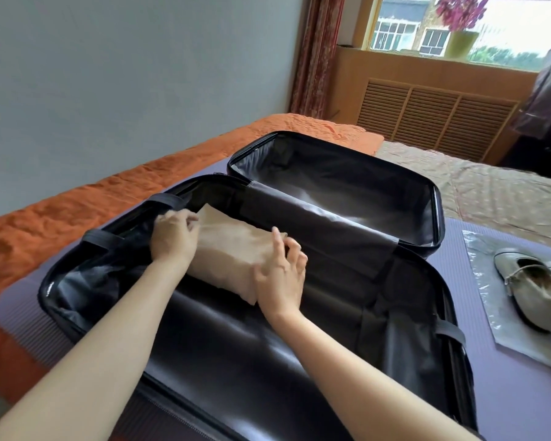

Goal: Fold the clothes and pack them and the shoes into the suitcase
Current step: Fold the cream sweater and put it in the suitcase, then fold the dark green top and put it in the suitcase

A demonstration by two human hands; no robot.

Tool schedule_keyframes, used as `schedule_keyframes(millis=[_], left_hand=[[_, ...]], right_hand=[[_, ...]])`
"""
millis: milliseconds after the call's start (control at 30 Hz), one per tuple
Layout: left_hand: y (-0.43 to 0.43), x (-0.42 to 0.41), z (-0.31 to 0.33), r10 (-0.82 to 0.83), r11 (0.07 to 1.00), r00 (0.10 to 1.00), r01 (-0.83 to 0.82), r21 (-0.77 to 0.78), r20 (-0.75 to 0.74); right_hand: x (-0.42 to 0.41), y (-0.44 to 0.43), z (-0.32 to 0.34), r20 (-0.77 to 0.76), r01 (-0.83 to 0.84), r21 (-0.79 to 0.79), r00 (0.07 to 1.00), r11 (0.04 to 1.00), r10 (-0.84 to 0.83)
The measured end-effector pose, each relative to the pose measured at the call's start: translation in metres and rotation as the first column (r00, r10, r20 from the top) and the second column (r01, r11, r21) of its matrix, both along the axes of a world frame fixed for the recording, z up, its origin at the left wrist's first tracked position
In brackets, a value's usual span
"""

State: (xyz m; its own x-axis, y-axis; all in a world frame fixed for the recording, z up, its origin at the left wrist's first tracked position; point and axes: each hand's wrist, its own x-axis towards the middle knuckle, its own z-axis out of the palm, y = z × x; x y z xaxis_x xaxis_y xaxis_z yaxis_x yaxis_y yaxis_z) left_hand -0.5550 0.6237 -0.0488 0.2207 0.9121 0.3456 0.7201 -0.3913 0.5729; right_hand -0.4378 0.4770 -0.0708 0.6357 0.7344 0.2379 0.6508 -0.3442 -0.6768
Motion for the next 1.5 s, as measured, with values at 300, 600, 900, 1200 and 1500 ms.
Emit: schedule_keyframes(millis=[300,600,900,1200,1500], left_hand=[[0.006,0.017,-0.018,-0.385,0.907,0.859,0.285,-0.31,-0.337],[-0.048,0.038,0.036,-0.318,0.934,0.947,0.321,-0.157,0.041],[-0.192,0.15,0.071,-0.586,0.725,0.79,0.61,-0.319,0.18],[-0.388,0.271,0.063,-0.751,0.494,0.626,0.743,-0.451,0.209],[-0.547,0.336,0.017,-0.843,0.339,0.496,0.791,-0.51,0.21]], right_hand=[[0.02,0.009,-0.021,-0.121,-0.277,-0.322,0.961,0.906,0.25],[0.047,-0.034,0.026,-0.355,-0.249,-0.1,0.913,0.963,0.199],[0.141,-0.202,0.086,-0.479,-0.079,0.127,0.868,0.989,0.13],[0.242,-0.428,0.084,-0.47,0.271,0.022,0.852,0.962,-0.23],[0.285,-0.604,0.023,-0.161,0.518,-0.311,0.797,0.797,-0.581]])
